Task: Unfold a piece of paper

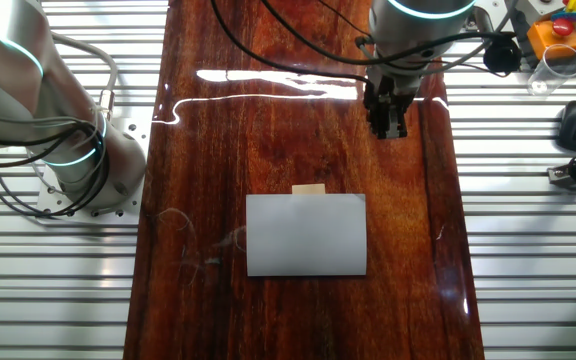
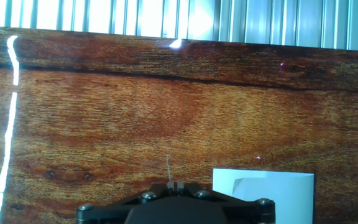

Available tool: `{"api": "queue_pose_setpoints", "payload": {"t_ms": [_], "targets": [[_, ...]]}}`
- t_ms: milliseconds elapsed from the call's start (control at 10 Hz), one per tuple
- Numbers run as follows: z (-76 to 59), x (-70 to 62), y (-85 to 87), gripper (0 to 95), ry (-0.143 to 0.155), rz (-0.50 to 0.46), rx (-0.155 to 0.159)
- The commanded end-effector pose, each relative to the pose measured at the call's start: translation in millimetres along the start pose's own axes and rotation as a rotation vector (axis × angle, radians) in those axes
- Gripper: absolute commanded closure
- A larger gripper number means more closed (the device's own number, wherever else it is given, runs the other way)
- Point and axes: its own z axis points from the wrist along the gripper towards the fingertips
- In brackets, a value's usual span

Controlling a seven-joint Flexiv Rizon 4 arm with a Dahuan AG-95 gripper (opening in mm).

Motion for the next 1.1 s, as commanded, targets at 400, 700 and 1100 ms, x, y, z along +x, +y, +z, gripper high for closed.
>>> {"api": "queue_pose_setpoints", "payload": {"t_ms": [400, 700, 1100], "targets": [[0.1, -0.1, 0.0, 95.0, 0.000, 0.000, 0.000], [0.3, 0.4, -0.1, 95.0, 0.000, -0.010, -0.001], [0.4, 0.4, -0.1, 95.0, 0.000, -0.018, -0.001]]}}
